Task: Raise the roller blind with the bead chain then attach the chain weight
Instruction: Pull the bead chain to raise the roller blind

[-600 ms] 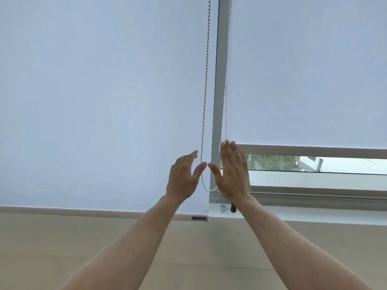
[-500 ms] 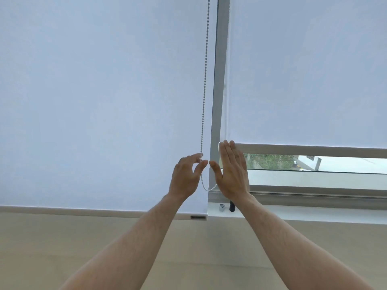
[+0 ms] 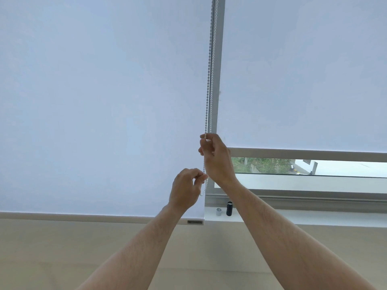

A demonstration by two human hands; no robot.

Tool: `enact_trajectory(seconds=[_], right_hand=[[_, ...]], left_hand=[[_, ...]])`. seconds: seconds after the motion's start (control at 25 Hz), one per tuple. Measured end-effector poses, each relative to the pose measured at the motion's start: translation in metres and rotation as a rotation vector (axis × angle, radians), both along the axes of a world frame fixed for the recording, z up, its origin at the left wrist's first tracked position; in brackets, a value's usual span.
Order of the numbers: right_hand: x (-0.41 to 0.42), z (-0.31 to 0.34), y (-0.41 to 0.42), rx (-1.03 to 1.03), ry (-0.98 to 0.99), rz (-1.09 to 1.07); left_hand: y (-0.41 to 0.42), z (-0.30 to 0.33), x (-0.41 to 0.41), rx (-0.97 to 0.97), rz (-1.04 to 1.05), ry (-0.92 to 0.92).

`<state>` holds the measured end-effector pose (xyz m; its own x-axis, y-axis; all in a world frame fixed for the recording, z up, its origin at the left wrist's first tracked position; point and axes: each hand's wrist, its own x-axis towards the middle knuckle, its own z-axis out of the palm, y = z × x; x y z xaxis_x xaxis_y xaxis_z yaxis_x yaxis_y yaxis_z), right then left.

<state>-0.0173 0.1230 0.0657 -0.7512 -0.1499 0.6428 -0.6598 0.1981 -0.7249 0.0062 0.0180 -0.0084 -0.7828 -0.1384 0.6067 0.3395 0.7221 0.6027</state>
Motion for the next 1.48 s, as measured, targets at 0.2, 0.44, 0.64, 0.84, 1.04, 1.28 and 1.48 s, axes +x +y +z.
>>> enact_trajectory(seconds=[0.2,0.44,0.64,0.84,1.04,1.28,1.48], right_hand=[[0.007,0.007,-0.002,-0.130,-0.073,0.096],[0.015,-0.008,0.007,-0.122,-0.076,0.090],[0.019,-0.043,0.015,-0.107,-0.131,0.061],[0.028,-0.079,0.014,-0.067,-0.180,0.052],[0.035,-0.096,0.009,-0.063,-0.191,0.045],[0.035,-0.106,0.018,-0.028,-0.223,0.141],[0.026,-0.092,0.024,-0.255,-0.218,0.212]], left_hand=[[0.003,-0.007,0.005,-0.029,-0.022,0.026],[-0.001,-0.015,0.005,-0.153,-0.070,0.074],[-0.017,-0.022,0.016,-0.063,-0.171,0.109],[-0.018,0.003,0.024,0.162,-0.169,0.152],[0.011,0.045,0.024,0.394,-0.226,0.130],[0.011,0.038,0.023,0.562,-0.200,0.094],[0.008,0.037,0.024,0.497,-0.174,0.109]])
